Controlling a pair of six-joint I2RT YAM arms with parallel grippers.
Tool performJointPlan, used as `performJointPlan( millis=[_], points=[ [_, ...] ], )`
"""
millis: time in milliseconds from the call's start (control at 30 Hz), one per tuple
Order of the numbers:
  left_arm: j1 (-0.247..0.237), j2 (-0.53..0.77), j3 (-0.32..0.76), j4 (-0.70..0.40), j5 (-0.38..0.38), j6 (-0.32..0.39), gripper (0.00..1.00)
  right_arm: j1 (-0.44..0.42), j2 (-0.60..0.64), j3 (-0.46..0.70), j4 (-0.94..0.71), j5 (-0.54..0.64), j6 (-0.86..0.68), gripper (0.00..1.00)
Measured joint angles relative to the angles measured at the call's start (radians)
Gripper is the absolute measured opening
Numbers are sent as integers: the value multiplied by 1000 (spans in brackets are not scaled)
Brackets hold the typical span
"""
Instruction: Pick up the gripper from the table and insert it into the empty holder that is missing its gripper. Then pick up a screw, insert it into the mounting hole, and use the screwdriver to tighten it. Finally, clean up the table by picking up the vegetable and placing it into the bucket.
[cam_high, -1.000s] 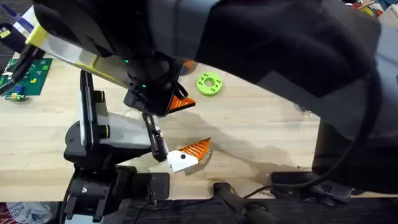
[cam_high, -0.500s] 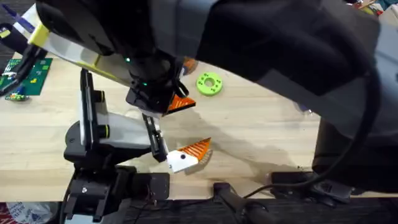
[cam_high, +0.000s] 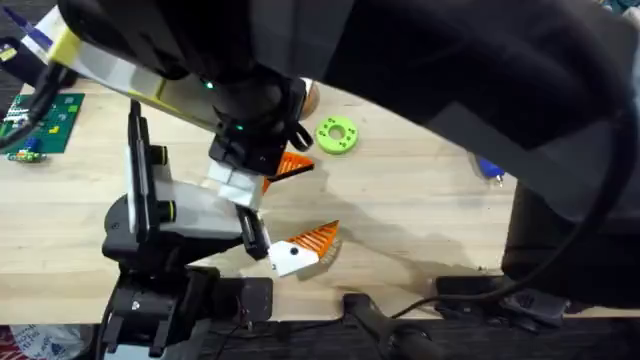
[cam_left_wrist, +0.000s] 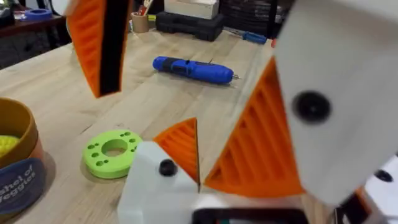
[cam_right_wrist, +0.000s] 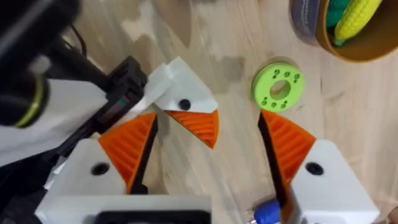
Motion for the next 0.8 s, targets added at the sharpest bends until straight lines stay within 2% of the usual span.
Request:
performJointPlan(
  millis=[233,400,567,800],
  points=[
    [0,0,0,0,0,0,990,0,-4,21,14,-15,11,995],
    [0,0,0,0,1,1,990,-4,-33,21,22,-75,19,995],
    [0,0,0,0,1,3,990,-42,-80,24,21,-142,23,995],
    [0,0,0,0,1,4,990,-83,-88,27,21,-168,26,995]
  ],
)
